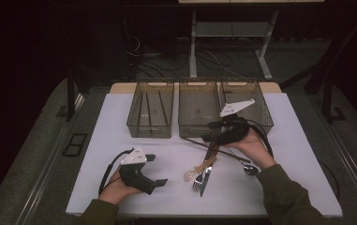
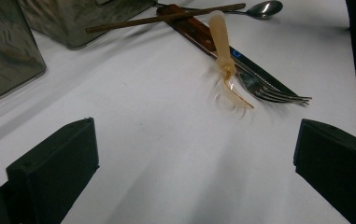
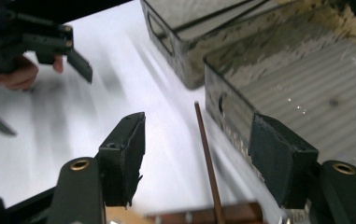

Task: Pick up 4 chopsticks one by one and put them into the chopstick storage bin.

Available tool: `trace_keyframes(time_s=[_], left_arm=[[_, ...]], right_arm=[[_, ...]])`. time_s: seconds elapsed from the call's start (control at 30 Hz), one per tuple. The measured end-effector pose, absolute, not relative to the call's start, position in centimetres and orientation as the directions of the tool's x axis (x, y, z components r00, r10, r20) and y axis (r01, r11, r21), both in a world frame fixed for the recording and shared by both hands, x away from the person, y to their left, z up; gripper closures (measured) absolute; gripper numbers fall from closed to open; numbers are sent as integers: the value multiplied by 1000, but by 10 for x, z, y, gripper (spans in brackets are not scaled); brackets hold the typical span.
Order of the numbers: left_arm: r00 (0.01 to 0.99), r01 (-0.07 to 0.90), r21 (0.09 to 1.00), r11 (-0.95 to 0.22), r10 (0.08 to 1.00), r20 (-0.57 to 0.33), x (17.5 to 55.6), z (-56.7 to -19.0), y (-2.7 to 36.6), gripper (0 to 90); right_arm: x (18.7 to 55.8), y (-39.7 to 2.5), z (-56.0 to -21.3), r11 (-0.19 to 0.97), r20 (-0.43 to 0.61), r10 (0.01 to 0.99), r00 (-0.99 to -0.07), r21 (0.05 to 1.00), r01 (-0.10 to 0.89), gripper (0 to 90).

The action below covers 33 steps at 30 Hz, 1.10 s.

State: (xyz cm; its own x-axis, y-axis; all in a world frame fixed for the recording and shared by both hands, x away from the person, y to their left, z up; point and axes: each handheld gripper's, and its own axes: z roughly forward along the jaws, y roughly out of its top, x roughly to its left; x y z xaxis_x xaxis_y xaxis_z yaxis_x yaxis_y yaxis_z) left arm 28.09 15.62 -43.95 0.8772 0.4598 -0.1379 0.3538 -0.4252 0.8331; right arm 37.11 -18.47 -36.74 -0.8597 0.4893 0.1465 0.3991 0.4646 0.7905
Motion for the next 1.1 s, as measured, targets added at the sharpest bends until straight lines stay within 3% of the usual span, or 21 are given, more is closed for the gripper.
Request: trace_keyframes(time_s=[0.2, 0.57, 1.1], left_arm=[[876, 355, 830, -430, 464, -135, 281, -440, 156, 0], [876, 353, 829, -434, 466, -129, 280, -440, 156, 0], [881, 345, 829, -441, 458, -123, 279, -440, 155, 0]], right_arm=[[357, -212, -375, 473, 130, 508, -852, 784, 402, 378], [342, -253, -401, 508, 126, 535, -835, 742, 438, 522], [354, -250, -435, 594, 116, 524, -844, 660, 460, 689]])
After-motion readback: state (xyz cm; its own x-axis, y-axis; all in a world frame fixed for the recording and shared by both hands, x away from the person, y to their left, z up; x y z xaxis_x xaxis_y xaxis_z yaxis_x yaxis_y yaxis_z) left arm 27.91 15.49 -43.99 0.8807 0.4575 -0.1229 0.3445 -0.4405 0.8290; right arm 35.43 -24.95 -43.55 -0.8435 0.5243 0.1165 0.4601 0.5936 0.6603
